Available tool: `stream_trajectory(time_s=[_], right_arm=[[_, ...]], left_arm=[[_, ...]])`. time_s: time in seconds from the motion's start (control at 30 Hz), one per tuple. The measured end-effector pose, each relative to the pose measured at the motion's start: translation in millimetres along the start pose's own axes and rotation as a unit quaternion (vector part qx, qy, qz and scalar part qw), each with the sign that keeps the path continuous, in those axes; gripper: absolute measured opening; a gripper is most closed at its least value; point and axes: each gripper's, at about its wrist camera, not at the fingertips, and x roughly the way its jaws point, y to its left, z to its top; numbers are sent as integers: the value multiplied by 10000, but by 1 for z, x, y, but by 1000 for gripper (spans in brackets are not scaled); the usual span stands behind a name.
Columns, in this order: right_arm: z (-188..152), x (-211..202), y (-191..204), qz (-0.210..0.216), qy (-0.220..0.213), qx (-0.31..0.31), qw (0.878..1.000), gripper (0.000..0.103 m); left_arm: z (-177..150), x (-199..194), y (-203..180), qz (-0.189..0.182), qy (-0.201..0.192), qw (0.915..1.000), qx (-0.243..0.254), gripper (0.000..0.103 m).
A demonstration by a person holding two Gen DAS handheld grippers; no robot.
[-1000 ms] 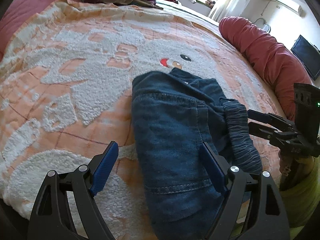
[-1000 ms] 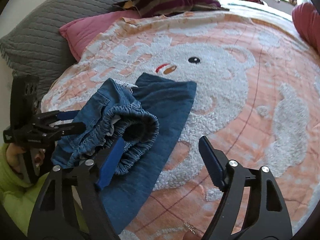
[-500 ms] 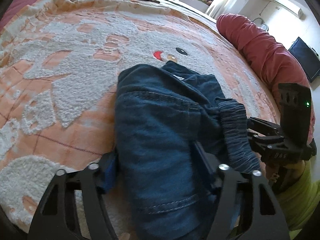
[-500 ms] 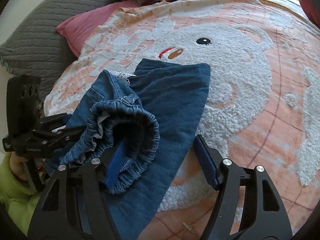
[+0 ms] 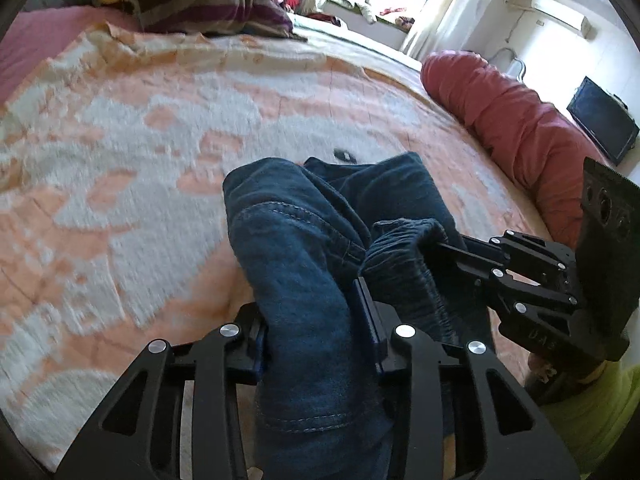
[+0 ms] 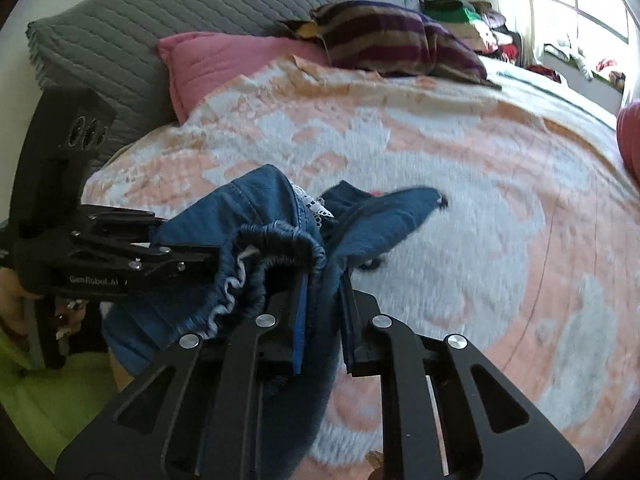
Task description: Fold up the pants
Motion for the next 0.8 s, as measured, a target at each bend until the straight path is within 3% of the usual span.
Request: stream_trajectory(time_s=[0.4, 0.8], right_arm=[[40, 40, -18, -75, -42, -21, 10000, 9], [29, 61, -30, -238, 224, 210, 9992, 9]], left_arm=[[47, 18, 17, 341, -295, 9990, 40, 33], [40, 34, 38, 429, -132, 9987, -223, 36]])
